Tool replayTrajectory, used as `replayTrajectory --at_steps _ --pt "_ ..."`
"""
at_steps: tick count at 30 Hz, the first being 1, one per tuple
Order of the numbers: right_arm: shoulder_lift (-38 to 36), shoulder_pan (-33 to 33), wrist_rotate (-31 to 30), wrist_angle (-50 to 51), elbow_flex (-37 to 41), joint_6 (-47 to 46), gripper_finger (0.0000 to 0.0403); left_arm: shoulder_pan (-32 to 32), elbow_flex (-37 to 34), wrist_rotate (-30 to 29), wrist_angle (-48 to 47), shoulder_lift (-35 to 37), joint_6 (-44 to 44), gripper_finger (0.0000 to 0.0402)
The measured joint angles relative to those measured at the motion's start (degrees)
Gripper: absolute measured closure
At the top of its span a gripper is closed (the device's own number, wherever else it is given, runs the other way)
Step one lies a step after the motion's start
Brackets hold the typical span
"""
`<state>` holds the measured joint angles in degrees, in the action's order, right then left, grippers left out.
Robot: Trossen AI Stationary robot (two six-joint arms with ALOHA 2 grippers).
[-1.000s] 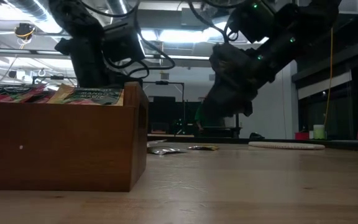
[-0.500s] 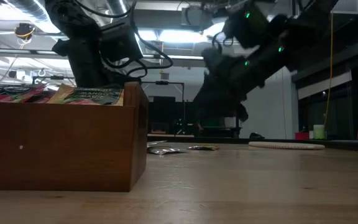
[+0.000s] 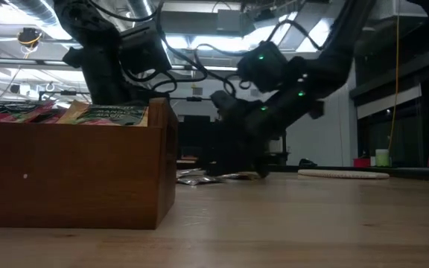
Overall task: Pick & Place Tea
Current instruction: Put the brown tea bag into the left section of the wooden organizer
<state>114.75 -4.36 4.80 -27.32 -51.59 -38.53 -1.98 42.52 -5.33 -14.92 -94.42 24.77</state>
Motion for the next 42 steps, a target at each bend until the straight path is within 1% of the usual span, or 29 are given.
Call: replayTrajectory --at_steps 2,6,11,14,18,24,25,29,32,35,38,42 --pt "1.5 -0.5 1.1 0.0 -2.0 0.3 0.0248 0.0 0.0 -0.1 0.4 -0.1 0.0 0.0397" --pt "2.9 -0.6 1.3 1.2 -4.4 2.9 0.0248 0.6 0.0 -0.8 0.6 -0.1 0.0 0.0399" --pt "3.0 -0.6 1.4 1.6 -5.4 4.2 0.0249 1.2 0.0 -1.4 0.6 -0.1 0.1 0.0397" --pt "3.0 -0.6 1.4 2.0 -5.4 4.3 0.0259 1.3 0.0 -2.0 0.6 -0.1 0.1 0.0398" --pt "3.0 -0.6 1.3 2.6 -5.4 5.6 0.0297 1.6 0.0 -2.3 0.5 -0.2 0.1 0.0399" --pt "3.0 -0.6 1.3 2.7 -5.4 7.7 0.0388 1.5 0.0 -1.7 0.0 1.1 0.0 0.0395" --pt "2.9 -0.6 1.3 2.9 -5.4 8.5 0.0394 1.6 0.0 -1.9 -0.5 1.8 0.0 0.0396" --pt "2.9 -0.7 1.3 3.6 -5.4 9.2 0.0393 2.4 -0.2 -3.5 -5.7 7.4 0.0 0.0400" --pt "2.9 -0.7 1.3 3.8 -5.4 10.6 0.0398 4.4 -0.1 -7.9 -9.1 12.6 0.0 0.0397" --pt "2.9 -0.8 1.3 3.9 -5.4 11.3 0.0396 6.8 -0.1 -13.3 -8.9 17.4 0.1 0.0393" --pt "2.6 -0.9 1.3 3.8 -5.3 12.1 0.0398 8.1 -1.7 -15.5 -5.7 21.1 0.8 0.0393" --pt "1.3 -0.9 1.4 3.5 -5.3 14.6 0.0398 8.2 -9.1 -15.1 5.1 25.6 4.9 0.0399"
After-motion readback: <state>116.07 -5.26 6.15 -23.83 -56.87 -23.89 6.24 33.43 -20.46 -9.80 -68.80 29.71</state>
